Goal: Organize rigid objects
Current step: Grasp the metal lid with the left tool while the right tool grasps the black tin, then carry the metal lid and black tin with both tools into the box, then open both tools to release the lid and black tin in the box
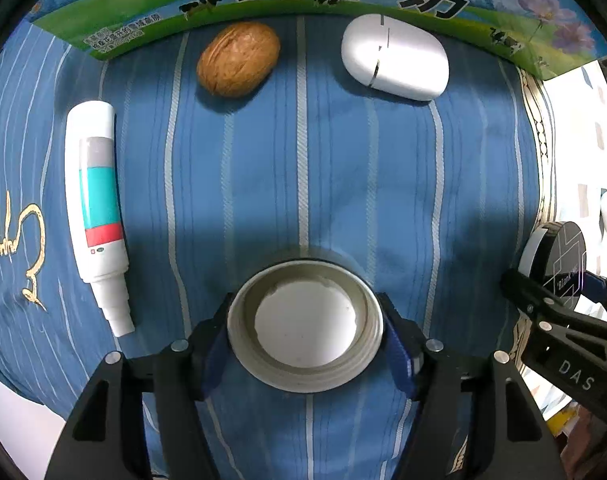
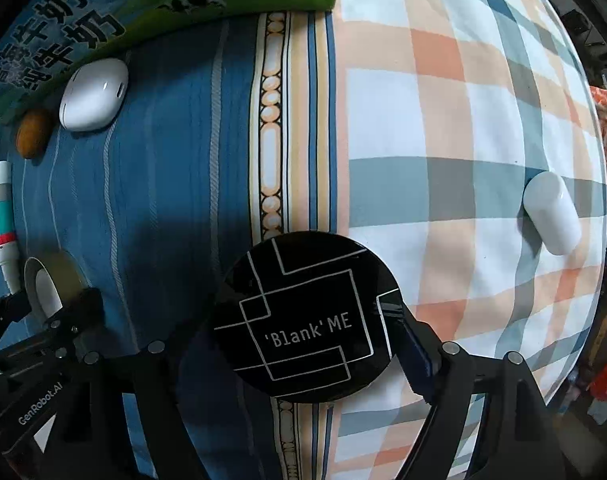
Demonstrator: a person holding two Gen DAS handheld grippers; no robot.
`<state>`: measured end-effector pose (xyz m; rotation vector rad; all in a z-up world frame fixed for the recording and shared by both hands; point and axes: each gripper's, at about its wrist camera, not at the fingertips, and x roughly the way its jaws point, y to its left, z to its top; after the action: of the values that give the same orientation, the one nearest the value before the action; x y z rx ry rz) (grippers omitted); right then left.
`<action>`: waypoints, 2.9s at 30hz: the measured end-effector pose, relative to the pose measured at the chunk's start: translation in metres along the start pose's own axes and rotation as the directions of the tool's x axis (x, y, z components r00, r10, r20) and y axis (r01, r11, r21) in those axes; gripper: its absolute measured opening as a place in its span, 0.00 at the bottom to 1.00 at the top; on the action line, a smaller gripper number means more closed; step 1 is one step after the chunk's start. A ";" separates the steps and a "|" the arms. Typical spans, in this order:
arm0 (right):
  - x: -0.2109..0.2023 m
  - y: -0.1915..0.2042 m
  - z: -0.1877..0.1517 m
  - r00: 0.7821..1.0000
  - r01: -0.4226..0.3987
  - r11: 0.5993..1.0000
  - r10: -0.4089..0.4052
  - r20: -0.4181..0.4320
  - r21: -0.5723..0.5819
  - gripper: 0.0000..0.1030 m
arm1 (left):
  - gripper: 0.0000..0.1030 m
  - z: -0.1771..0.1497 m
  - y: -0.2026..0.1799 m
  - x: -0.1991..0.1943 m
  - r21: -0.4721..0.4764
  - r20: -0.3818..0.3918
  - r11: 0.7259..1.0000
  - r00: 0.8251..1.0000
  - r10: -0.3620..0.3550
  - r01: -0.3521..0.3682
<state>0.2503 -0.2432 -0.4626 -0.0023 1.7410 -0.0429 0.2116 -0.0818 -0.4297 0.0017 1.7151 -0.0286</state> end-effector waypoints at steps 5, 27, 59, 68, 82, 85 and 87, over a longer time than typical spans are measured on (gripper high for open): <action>0.000 -0.007 -0.010 1.000 0.004 1.000 -0.004 0.009 0.002 0.75 | 0.60 0.004 0.000 -0.005 0.012 0.015 1.000 1.000 0.002 -0.002; -0.140 0.000 -0.037 0.966 -0.092 0.994 0.102 0.239 -0.050 0.75 | 0.60 -0.011 0.007 -0.182 0.054 0.294 0.997 0.953 -0.071 0.058; -0.205 0.039 0.162 0.942 -0.161 0.986 0.167 0.290 -0.044 0.75 | 0.60 0.207 0.084 -0.224 -0.029 0.336 0.987 0.931 -0.142 0.161; -0.126 0.049 0.220 0.985 -0.101 0.995 0.104 0.141 -0.025 0.75 | 0.61 0.291 0.095 -0.131 -0.107 0.137 0.991 0.989 -0.060 0.075; -0.056 0.047 0.253 0.999 -0.046 0.999 0.046 -0.004 -0.002 0.75 | 0.61 0.314 0.085 -0.082 -0.092 0.050 0.995 0.998 -0.027 0.031; -0.054 0.048 0.255 1.000 -0.026 1.000 0.026 0.001 -0.008 0.75 | 0.61 0.313 0.083 -0.077 -0.085 0.045 0.996 0.999 -0.026 0.029; -0.052 0.051 0.255 1.000 -0.021 1.000 0.021 -0.009 -0.013 0.75 | 0.61 0.315 0.081 -0.077 -0.077 0.053 0.997 0.999 -0.011 0.015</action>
<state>0.5111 -0.1979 -0.4560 0.0066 1.7495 -0.0156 0.5354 -0.0056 -0.4001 -0.0675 1.6630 0.0275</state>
